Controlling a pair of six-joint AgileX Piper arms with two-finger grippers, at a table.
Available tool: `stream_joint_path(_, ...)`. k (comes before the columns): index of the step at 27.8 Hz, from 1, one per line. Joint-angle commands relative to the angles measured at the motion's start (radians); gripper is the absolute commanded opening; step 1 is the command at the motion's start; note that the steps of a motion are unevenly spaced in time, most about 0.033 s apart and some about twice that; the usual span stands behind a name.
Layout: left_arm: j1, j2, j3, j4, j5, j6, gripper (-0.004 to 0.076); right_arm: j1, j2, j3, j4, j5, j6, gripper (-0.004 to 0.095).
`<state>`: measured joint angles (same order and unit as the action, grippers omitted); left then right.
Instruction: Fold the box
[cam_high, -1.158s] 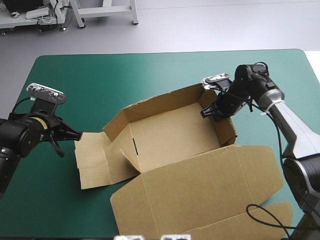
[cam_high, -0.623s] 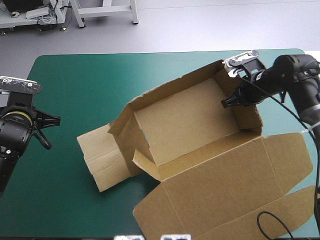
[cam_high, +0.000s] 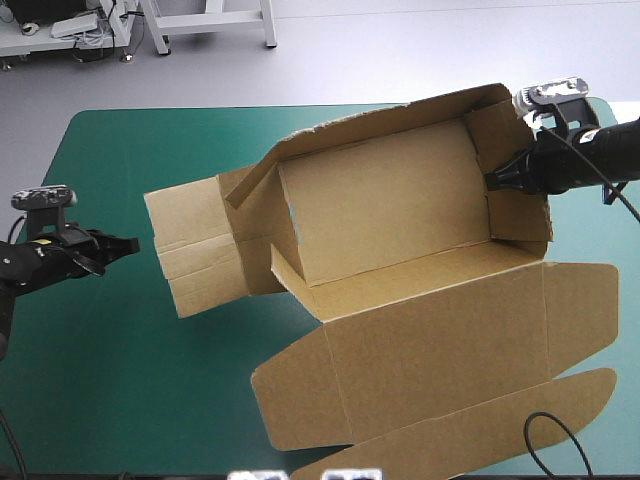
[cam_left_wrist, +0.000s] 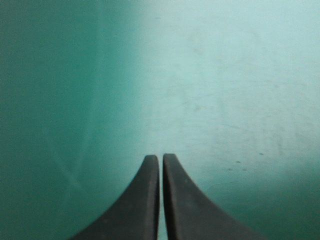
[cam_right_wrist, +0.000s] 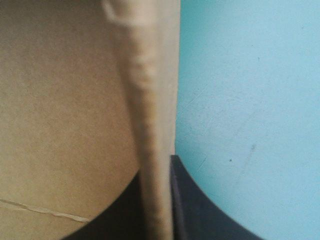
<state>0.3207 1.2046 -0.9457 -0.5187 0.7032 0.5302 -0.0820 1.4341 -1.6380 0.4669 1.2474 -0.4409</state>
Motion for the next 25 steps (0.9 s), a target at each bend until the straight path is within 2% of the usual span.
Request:
stream_joint_path(1, 0.002, 0.039, -0.012, -0.318, -0.006, 0.276, 0.0015, -0.008, -0.037, -0.031, 0.059, 0.001, -0.004, -0.0018)
stream_joint_path(5, 0.002, 0.113, -0.012, -0.497, 0.068, 0.458, 0.0015, -0.008, -0.037, -0.031, 0.061, 0.001, -0.004, -0.0018)
stream_joint_path(11, 0.002, 0.205, -0.01, -0.622, 0.129, 0.501, 0.0015, -0.008, -0.037, -0.031, 0.09, 0.001, -0.004, -0.0018)
stream_joint_path(13, 0.002, 0.231, -0.01, -0.665, 0.189, 0.551, 0.0015, -0.008, -0.037, -0.031, 0.098, 0.001, -0.006, -0.0018)
stream_joint_path(17, 0.0, 0.279, -0.01, -0.849, 0.378, 0.718, 0.0015, -0.008, -0.037, -0.031, 0.117, 0.001, -0.01, -0.0018)
stream_joint_path(21, -0.049, 0.3, -0.01, -1.016, 0.537, 0.805, 0.0015, -0.008, -0.037, -0.031, 0.119, 0.001, -0.012, -0.0018)
stream_joint_path(25, -0.191, 0.3, -0.01, -0.958, 0.548, 0.833, 0.0015, -0.008, -0.037, -0.031, 0.119, 0.001, -0.012, -0.0018)
